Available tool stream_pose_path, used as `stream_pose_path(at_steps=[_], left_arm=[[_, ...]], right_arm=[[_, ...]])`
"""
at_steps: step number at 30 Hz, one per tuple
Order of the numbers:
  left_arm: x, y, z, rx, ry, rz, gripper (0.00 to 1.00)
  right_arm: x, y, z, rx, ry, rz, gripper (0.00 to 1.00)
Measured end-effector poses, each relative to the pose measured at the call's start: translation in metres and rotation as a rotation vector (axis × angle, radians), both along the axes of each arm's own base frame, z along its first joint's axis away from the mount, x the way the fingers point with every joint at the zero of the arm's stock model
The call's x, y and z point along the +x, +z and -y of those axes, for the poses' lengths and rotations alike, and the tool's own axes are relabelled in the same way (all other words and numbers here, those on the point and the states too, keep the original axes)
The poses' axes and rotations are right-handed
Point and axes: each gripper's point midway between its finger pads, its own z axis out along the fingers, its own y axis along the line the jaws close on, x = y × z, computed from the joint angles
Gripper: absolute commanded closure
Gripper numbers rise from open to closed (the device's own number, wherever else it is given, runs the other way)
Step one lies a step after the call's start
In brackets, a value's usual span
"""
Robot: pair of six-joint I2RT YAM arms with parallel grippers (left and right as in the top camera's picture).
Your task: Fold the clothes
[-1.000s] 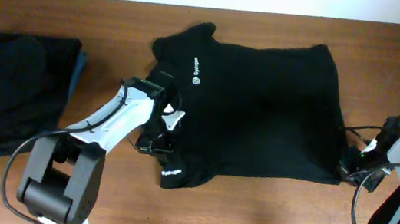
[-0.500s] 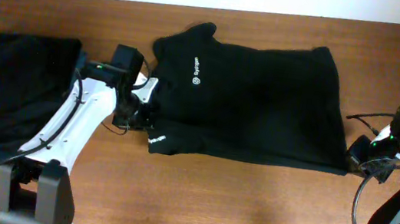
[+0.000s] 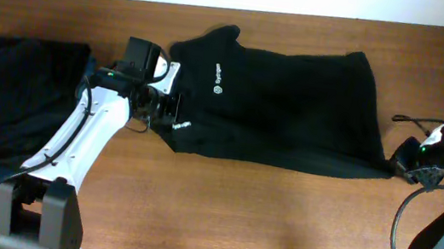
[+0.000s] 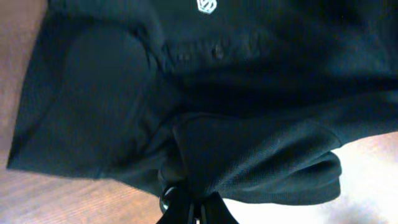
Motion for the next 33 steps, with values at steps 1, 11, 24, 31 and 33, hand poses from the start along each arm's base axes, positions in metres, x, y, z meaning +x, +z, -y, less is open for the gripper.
stream_pose_path(at_steps=[1,11,24,31,33], left_arm=[[0.002,0.001,0.0,-0.002,0.0,0.009,0.96],[0.015,0.006,0.001,-0.004,0.005,0.069,0.96],[0.035,0.011,-0.011,0.066,0.048,0.157,0.92],[0.037,0.011,-0.011,0.069,0.051,0.166,0.92],[0.037,0.011,-0.012,0.071,0.053,0.167,0.92]], right_arm=[[0.003,0.0,0.0,-0.001,0.0,0.012,0.96],[0.044,0.006,-0.011,-0.033,0.072,0.15,0.94],[0.063,0.007,-0.023,-0.137,0.15,0.169,0.91],[0.065,0.008,-0.011,-0.201,0.138,0.166,0.91],[0.065,0.008,-0.01,-0.207,0.137,0.165,0.9]])
